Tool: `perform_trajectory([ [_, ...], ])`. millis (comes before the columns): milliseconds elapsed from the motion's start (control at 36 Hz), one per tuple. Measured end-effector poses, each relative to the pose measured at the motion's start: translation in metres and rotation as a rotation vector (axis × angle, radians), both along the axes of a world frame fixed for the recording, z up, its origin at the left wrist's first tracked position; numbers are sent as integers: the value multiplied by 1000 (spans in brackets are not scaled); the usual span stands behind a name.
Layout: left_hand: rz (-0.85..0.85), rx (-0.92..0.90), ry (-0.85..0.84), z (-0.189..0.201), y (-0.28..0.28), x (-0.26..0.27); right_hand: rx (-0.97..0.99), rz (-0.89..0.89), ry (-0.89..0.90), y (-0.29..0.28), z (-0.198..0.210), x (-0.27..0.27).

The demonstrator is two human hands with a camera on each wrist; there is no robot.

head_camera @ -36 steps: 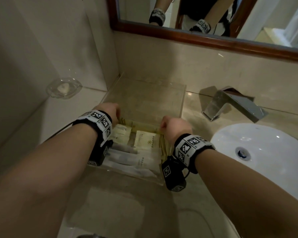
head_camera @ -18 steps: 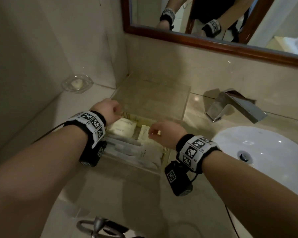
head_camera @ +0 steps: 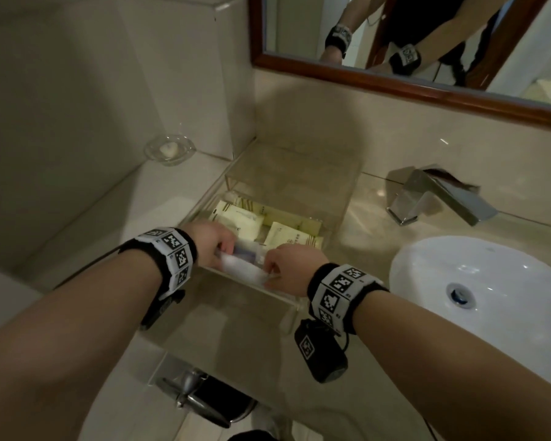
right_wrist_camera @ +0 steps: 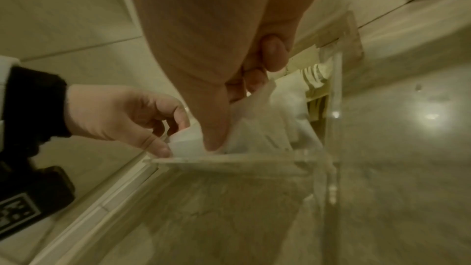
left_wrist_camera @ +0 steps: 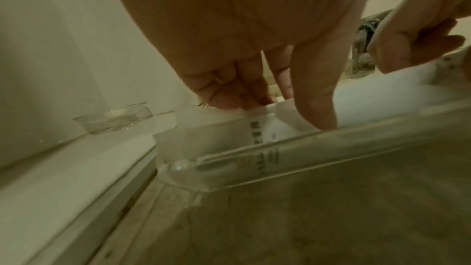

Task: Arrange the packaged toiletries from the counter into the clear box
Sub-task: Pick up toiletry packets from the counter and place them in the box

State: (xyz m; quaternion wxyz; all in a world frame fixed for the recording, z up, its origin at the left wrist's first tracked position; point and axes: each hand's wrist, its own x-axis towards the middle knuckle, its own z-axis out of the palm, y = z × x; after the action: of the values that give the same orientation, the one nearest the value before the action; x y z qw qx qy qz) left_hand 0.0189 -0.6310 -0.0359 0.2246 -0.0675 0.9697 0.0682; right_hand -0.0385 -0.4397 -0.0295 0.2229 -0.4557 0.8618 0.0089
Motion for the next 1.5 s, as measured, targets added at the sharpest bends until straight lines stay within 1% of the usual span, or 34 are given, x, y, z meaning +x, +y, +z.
perform_trajectory([
  [83,-12,-14,5,-1,1,1,-21,-3,-1,0,-3,4],
  [194,-23,-66,26,0,2,0,-33,-20,42,-1,-5,4],
  [361,-55,-74,21,-1,3,-2,36,37,101,0,-4,2],
  [472,-65,-67,15,-5,-8,2,70,44,44,1,-2,-2],
  [667,-70,-98,0,-5,-18,-4,41,33,-6,7,-4,-9],
  [806,-109,-171,-32,-2,-18,-7,102,21,-44,11,-3,-12],
  [944,-20,-143,-113,-2,-24,-7,116,33,-58,13,-2,-14],
  [1056,35,-132,-101,-3,-24,-7,88,5,-66,15,-3,-13],
  [1167,72,-117,-28,-5,-23,-3,79,-22,-63,18,-3,-12],
  [1278,100,-82,-40,-7,-23,-1,88,-32,-60,18,-3,-11],
  [1389,210,-36,-15,-4,-21,1,88,-53,-64,19,-2,-8],
  [1500,263,-4,-33,-1,-20,3,63,-70,-91,23,3,-7],
])
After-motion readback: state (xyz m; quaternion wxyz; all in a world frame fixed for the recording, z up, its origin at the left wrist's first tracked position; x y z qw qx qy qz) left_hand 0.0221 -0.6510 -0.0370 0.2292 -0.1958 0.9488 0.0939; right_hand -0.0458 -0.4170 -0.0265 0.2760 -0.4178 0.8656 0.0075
